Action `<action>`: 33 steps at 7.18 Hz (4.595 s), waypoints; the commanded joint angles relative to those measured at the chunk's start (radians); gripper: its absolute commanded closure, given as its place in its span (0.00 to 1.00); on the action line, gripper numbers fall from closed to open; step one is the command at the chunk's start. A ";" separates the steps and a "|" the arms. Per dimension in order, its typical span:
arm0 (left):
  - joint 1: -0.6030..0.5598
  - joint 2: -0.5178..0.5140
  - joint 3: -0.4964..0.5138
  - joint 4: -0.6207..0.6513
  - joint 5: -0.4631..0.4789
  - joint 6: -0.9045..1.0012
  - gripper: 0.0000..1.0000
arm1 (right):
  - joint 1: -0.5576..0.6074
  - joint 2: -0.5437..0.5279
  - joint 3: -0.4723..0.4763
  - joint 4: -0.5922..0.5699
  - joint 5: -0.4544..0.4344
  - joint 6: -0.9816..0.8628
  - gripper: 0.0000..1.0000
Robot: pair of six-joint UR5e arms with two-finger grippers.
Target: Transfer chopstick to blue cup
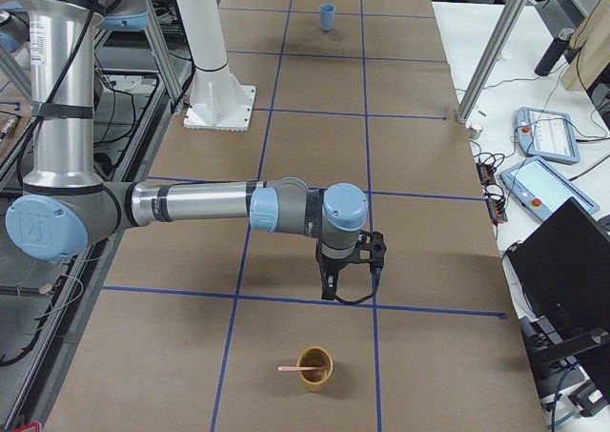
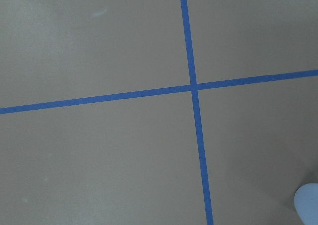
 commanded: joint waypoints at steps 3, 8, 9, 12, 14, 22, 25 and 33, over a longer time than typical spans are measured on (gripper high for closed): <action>-0.001 -0.002 0.001 -0.001 -0.003 0.001 0.01 | 0.002 0.004 0.008 -0.005 -0.005 0.000 0.00; 0.001 -0.003 -0.018 -0.009 -0.019 0.002 0.01 | 0.002 0.004 0.011 -0.005 -0.002 0.000 0.00; 0.007 -0.005 -0.034 -0.018 -0.017 0.002 0.01 | 0.002 0.004 0.011 -0.003 -0.002 0.000 0.00; 0.127 -0.044 -0.049 -0.075 -0.032 -0.069 0.01 | 0.004 0.004 0.014 -0.003 0.003 0.000 0.00; 0.237 -0.025 -0.051 -0.195 -0.035 -0.351 0.01 | 0.005 0.002 0.028 -0.006 0.003 0.000 0.00; 0.343 0.097 -0.042 -0.279 -0.068 -0.349 0.01 | 0.004 0.002 0.034 -0.005 -0.010 0.000 0.00; 0.400 0.095 -0.025 -0.277 -0.068 -0.353 0.01 | 0.004 0.001 0.034 -0.008 -0.008 0.000 0.00; 0.403 0.059 -0.086 -0.224 -0.154 -0.482 1.00 | 0.004 0.010 0.055 -0.009 0.000 0.002 0.00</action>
